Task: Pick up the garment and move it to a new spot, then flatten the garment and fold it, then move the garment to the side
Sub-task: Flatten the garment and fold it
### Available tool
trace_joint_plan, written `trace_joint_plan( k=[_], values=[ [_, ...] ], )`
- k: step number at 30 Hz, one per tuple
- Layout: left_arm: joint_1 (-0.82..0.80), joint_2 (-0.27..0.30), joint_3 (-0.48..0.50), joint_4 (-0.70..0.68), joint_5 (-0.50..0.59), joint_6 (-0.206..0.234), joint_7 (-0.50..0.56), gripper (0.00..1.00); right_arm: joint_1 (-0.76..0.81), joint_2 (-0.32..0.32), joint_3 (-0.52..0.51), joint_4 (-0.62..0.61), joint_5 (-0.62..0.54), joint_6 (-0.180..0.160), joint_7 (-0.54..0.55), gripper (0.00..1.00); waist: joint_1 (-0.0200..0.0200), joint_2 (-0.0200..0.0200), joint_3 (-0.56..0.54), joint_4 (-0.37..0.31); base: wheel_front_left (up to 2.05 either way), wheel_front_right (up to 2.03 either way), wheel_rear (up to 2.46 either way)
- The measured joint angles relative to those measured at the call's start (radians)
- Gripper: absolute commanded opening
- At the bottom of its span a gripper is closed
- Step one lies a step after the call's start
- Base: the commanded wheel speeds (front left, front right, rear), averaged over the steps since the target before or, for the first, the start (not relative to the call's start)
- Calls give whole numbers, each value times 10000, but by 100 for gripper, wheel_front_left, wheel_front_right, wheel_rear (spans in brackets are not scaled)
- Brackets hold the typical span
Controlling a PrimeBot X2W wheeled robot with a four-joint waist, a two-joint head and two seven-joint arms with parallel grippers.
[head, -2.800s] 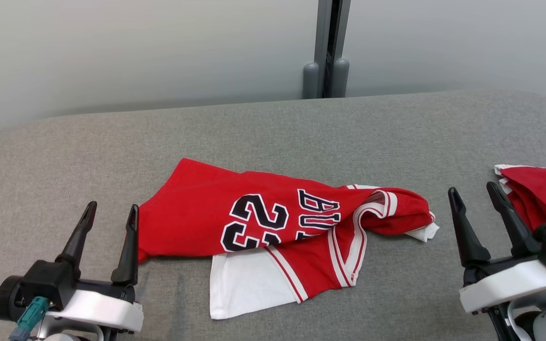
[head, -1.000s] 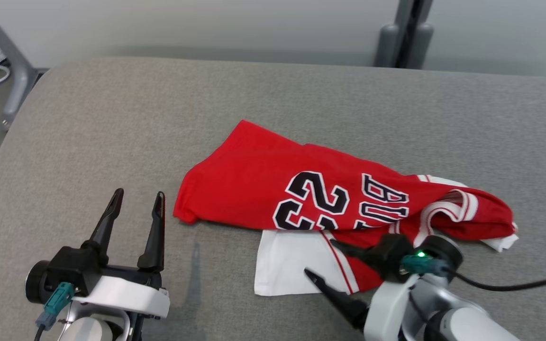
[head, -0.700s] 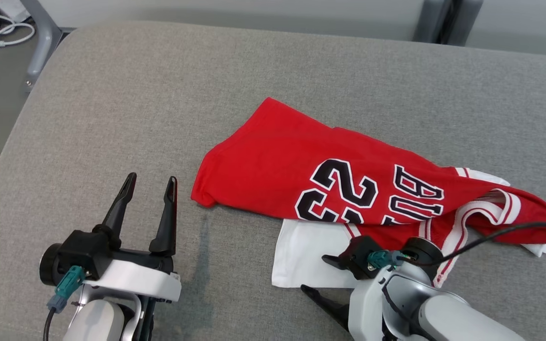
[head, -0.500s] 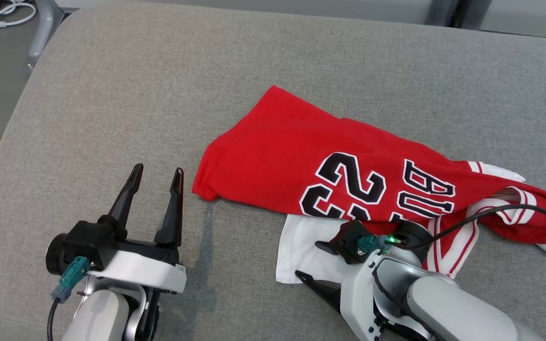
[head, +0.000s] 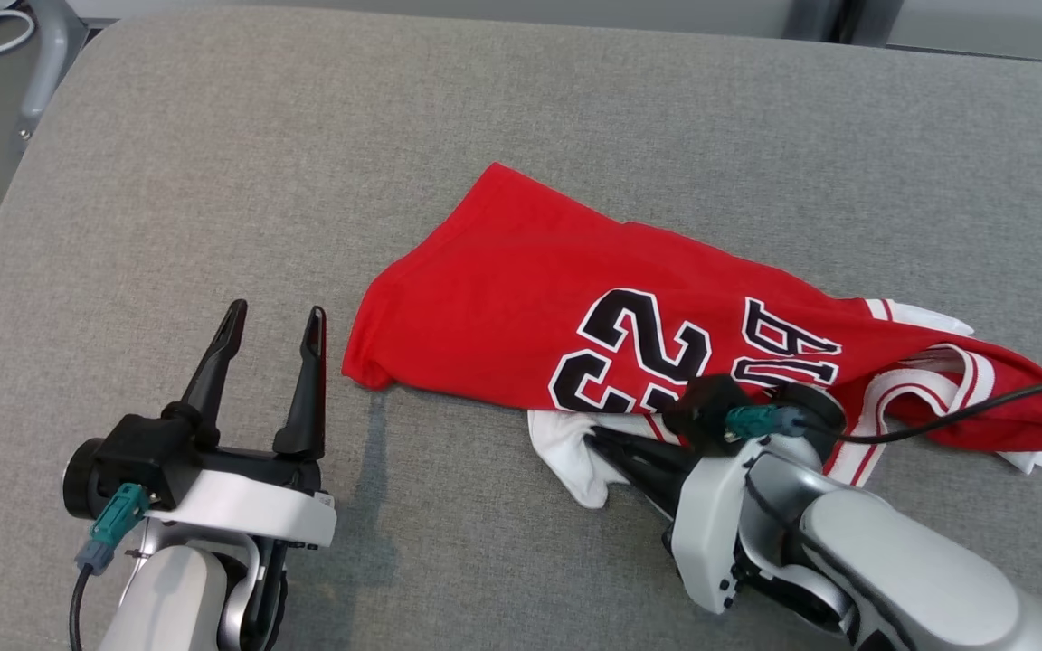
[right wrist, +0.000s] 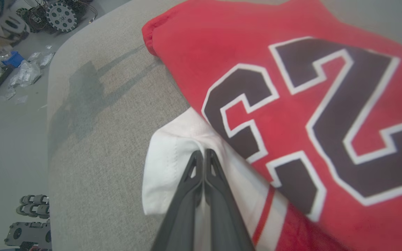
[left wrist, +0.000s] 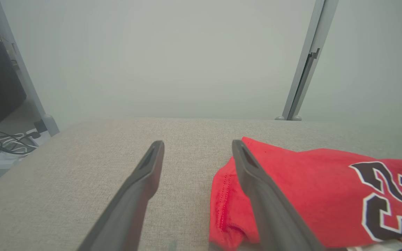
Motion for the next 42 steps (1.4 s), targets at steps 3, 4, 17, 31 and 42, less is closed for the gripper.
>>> trace_joint_plan(
  k=[3, 4, 17, 31, 42],
  values=[
    [40, 23, 171, 2, 98, -21, 0, 100, 60, -265, -554, -798, 207, -2, -236, 0, 0, 0, -126, -167, 0, 0, 0],
    [62, 40, 224, 6, 109, -38, -2, 100, 134, -345, -750, -1045, 240, -2, -263, 0, 0, 0, -172, -235, 0, 0, 0],
    [379, 364, 640, -96, 268, 10, -4, 100, 1441, -719, -4220, -5221, 2982, -2, -721, 0, 0, 0, -860, -1178, 0, 0, 0],
    [502, 447, 523, -297, 263, 98, 58, 100, 2456, -1202, -6636, -4265, 2846, -4, -1202, 0, 0, 0, -949, -1681, 0, 0, 0],
    [463, 535, 370, -274, 222, 98, 113, 100, 3117, -1310, -5386, -853, 2391, -2, -2274, 0, 0, 0, -815, -1886, 0, 0, 0]
  ],
)
